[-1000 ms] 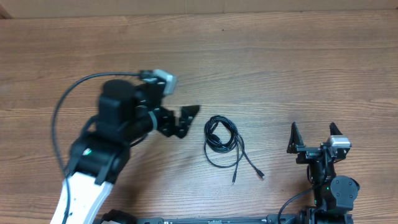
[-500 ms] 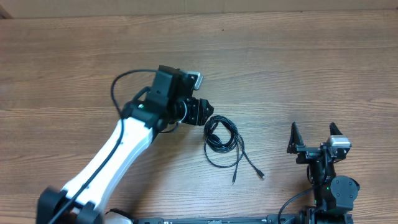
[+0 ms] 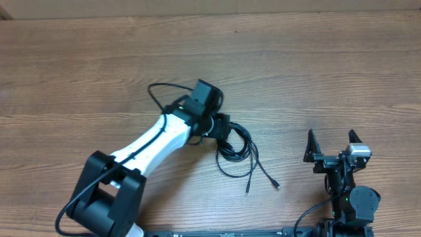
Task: Untangle cables
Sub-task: 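Move the left gripper forward and right toward the coiled black cable, then close the left gripper on the black cable coil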
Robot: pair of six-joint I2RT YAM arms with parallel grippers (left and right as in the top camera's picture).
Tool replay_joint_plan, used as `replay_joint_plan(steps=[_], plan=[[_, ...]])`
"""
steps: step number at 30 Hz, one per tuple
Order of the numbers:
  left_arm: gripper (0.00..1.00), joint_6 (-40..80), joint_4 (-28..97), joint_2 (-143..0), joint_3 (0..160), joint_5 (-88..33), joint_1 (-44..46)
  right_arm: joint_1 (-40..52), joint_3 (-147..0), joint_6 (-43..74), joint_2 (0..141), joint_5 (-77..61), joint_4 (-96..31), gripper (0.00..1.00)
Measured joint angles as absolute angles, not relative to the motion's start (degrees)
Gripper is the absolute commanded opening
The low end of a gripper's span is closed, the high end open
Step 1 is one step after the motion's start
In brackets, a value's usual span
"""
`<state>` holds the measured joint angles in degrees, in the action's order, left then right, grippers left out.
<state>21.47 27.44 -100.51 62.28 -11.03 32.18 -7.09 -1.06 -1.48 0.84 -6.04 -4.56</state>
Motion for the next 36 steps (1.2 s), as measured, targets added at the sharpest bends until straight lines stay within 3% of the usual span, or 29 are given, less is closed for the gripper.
replay_joint_plan(steps=[5,13,16,21,26,31,36], plan=[[0.56,10.4,22.8,-103.3,62.3,-2.9,35.3,-7.1,-1.1,-1.5,0.8,-6.0,-4.6,1.0],[0.47,-6.2,17.0,-109.8,62.7,-0.3,36.1,-7.1,-1.1,-1.5,0.8,-6.0,-4.6,1.0],[0.04,-9.3,17.1,-110.3,63.4,-0.1,36.2,-7.1,-1.1,-1.5,0.8,-6.0,-4.5,1.0],[0.04,-12.0,17.1,-110.5,63.8,4.9,36.5,-7.1,-1.1,-1.5,0.8,-6.0,-4.6,1.0],[0.04,-7.8,18.7,-110.5,63.8,19.3,36.4,-7.1,-1.1,-1.5,0.8,-6.0,-4.6,1.0],[0.04,7.5,28.4,-109.4,63.7,28.5,35.5,-7.1,-1.1,-1.5,0.8,-6.1,-4.5,1.0],[0.13,31.0,41.3,-105.4,63.3,24.4,34.7,-7.1,-1.1,-1.5,0.8,-6.1,-4.6,1.0]])
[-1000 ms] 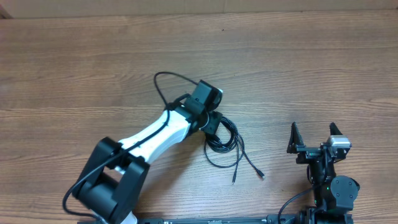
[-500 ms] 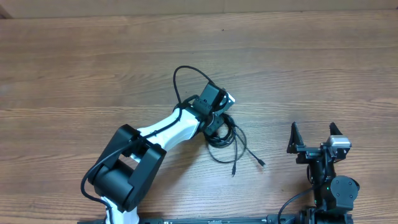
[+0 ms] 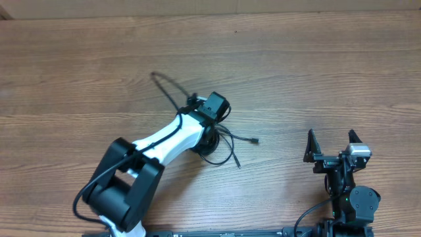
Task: Untangle cables
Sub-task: 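Close the left gripper on the black cable coil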
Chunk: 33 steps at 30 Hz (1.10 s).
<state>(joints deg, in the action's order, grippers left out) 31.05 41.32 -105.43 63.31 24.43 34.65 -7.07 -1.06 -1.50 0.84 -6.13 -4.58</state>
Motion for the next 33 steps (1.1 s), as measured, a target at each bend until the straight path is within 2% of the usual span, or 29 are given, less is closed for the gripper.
replay_joint_plan(steps=[3,4,8,10,13,18,19,24,26,27,30,33], plan=[[0.16,41.1,40.6,-104.0,63.3,16.1,33.5,-7.1,-1.1,-1.5,0.8,-6.1,-4.6,1.0],[0.22,43.0,39.6,-103.6,63.3,13.4,33.1,-7.1,-1.1,-1.5,0.8,-6.1,-4.6,1.0],[0.6,48.1,35.8,-102.1,63.3,2.1,30.8,-7.1,-1.1,-1.5,0.8,-6.2,-4.5,1.0],[0.63,49.0,35.6,-101.4,63.3,-1.2,29.5,-7.1,-1.1,-1.5,0.8,-6.2,-4.6,1.0],[0.71,47.0,35.5,-101.1,63.3,-4.1,27.1,-7.1,-1.1,-1.5,0.8,-6.2,-4.6,1.0],[0.57,38.3,33.8,-101.1,63.3,-5.8,23.8,-7.1,-1.1,-1.5,0.8,-6.2,-4.6,1.0],[0.57,35.6,33.5,-101.1,63.3,-5.8,23.5,-7.1,-1.1,-1.5,0.8,-6.2,-4.6,1.0],[0.85,13.0,32.5,-101.1,63.3,-6.2,23.6,-7.1,-1.1,-1.5,0.8,-6.2,-4.6,1.0],[0.88,4.7,32.5,-101.1,63.3,-6.3,24.0,-7.1,-1.1,-1.5,0.8,-6.2,-4.6,1.0],[0.87,1.1,32.5,-101.1,63.3,-6.5,24.1,-7.1,-1.1,-1.5,0.8,-6.2,-4.6,1.0],[0.7,-7.5,32.1,-101.1,63.3,-6.5,24.4,-7.1,-1.1,-1.5,0.8,-6.2,-4.6,1.0],[0.66,-12.8,31.7,-101.1,63.3,-6.7,24.4,-7.1,-1.1,-1.5,0.8,-6.1,-4.6,1.0]])
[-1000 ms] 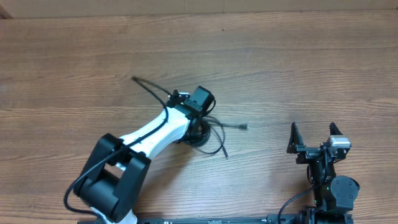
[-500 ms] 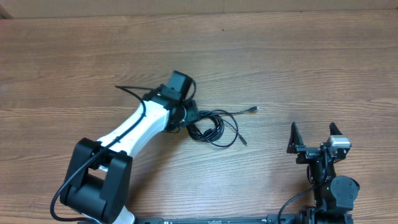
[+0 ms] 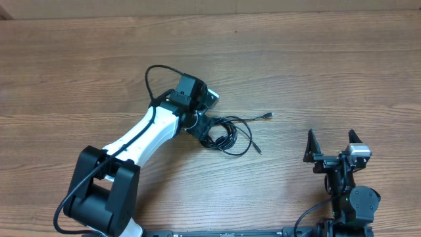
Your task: Untangle cables
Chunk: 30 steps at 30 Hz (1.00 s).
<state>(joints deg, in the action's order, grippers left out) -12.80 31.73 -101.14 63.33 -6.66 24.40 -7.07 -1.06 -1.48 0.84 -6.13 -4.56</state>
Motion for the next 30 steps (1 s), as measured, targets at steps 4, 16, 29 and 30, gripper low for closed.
replay_joint_plan(steps=[4,16,29,30], plan=[[0.64,-16.1,31.6,-101.1,63.3,-6.7,24.4,-7.1,-1.1,-1.5,0.8,-6.2,-4.6,1.0],[0.5,-17.8,30.2,-101.6,63.3,-6.7,24.4,-7.1,-1.1,-1.5,0.8,-6.2,-4.6,1.0],[0.41,-15.7,28.2,-106.0,63.3,-6.7,24.4,-7.1,-1.1,-1.5,0.8,-6.2,-4.6,1.0],[0.4,-15.4,28.2,-106.1,63.3,-6.8,24.4,-7.1,-1.1,-1.5,0.8,-6.2,-4.6,1.0]])
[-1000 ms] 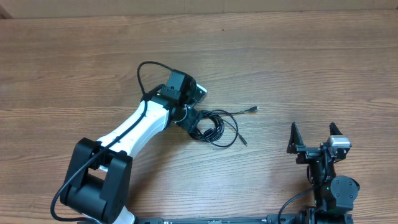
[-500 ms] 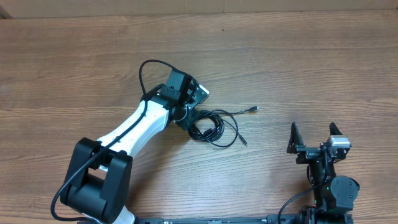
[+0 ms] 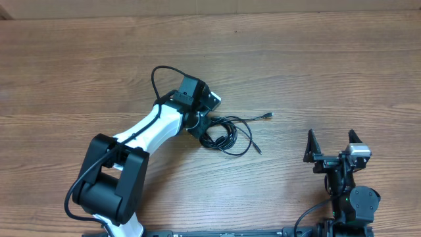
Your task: Untangle cables
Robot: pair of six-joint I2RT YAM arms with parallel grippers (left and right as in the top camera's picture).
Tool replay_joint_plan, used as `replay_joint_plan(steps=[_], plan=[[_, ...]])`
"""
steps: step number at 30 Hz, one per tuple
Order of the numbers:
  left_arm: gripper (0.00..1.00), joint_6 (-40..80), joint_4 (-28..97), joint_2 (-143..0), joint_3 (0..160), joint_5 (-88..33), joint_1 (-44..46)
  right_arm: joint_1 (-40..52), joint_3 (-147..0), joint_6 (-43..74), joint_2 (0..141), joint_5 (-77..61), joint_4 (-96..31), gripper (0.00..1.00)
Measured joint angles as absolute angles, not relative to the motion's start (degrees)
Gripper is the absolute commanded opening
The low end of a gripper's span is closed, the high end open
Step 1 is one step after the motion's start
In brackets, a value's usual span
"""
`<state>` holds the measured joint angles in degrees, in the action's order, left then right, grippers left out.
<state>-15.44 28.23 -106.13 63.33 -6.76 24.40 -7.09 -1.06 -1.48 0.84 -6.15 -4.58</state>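
A black cable bundle (image 3: 227, 135) lies coiled on the wooden table at the centre. One loose end with a plug (image 3: 268, 116) points right, and another end (image 3: 258, 151) trails to the lower right. My left gripper (image 3: 202, 128) sits at the coil's left edge, pointing down at the table. It looks shut on the loops there, though the wrist partly hides its fingers. My right gripper (image 3: 332, 146) stands open near the front right, well clear of the cable.
The left arm's own black lead (image 3: 158, 76) arcs up behind its wrist. The wooden table (image 3: 316, 66) stretches bare to the back and right. The right arm's base (image 3: 352, 201) sits at the front edge.
The left arm's lower links have swung a little to the right, and its wrist has shifted slightly. The cable bundle and its two ends lie where they were. The right arm has not moved.
The left gripper was at the coil with both ends trailing toward the front. Then the coil sat nearer the front-left with its ends flung right. Then it lay spread at the centre with one plug far right, and it stays so now.
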Motion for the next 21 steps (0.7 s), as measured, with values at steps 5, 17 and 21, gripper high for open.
replay_joint_plan(steps=[5,17,21], plan=[[0.36,-15.0,28.2,-106.9,63.3,-6.9,24.4,-7.1,-1.1,-1.5,0.8,-6.1,-4.6,1.0],[0.04,-14.7,28.2,-108.0,63.5,-7.7,24.4,-7.1,-1.1,-1.5,0.8,-6.2,-4.6,1.0],[0.04,-13.5,28.2,-108.0,63.5,-7.7,24.4,-7.1,-1.1,-1.5,0.8,-6.2,-4.6,1.0]])
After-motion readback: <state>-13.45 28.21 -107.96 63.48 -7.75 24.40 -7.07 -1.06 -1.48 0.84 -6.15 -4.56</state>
